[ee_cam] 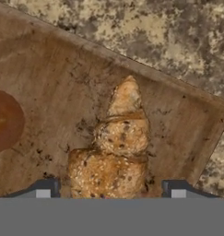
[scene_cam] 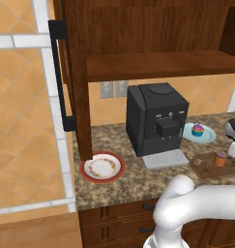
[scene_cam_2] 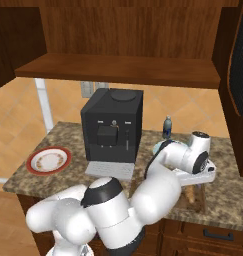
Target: From the different types of pastries on the counter, select a croissant and place it on the cutting board. Then retrieve a jar of jam from the cabinet and place it alongside the croissant on the cutting board.
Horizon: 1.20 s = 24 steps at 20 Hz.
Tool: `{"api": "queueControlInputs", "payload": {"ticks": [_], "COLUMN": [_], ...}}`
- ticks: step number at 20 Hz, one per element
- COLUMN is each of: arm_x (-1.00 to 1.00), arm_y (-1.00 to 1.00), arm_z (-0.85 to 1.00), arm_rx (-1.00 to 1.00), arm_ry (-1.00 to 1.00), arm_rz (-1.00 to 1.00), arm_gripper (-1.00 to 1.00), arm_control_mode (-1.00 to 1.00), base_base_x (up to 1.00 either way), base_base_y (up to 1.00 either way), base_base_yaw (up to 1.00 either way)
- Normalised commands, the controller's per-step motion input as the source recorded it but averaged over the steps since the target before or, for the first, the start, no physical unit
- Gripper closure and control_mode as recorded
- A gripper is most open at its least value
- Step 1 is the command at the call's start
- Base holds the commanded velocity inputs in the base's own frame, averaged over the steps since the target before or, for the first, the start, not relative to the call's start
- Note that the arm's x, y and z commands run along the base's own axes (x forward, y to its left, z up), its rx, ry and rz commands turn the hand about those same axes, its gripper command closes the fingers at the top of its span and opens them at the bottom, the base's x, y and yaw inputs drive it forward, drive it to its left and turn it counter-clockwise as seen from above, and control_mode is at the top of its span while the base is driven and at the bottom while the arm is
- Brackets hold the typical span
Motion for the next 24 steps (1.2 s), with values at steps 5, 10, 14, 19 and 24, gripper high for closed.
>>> {"api": "queueControlInputs", "payload": {"ticks": [5, 10, 14, 19, 24], "arm_x": [0.0, -0.26, -0.96, -0.99, -1.0], "arm_y": [-0.07, -0.02, -0.01, 0.12, 0.28], "arm_z": [0.0, 0.31, 0.24, 0.01, 0.06], "arm_rx": [0.0, 0.0, 0.0, 0.0, 0.0], "arm_ry": [0.0, 0.0, -0.1, 0.0, 0.0], "arm_rz": [0.02, 0.0, 0.0, 0.0, 0.0], "arm_gripper": [-1.0, -1.0, -1.0, -1.0, -1.0], "arm_control_mode": [-1.0, -1.0, -1.0, -1.0, -1.0], "base_base_x": [0.0, 0.0, 0.0, 0.0, 0.0], "base_base_y": [0.0, 0.0, 0.0, 0.0, 0.0], "base_base_yaw": [0.0, 0.0, 0.0, 0.0, 0.0]}}
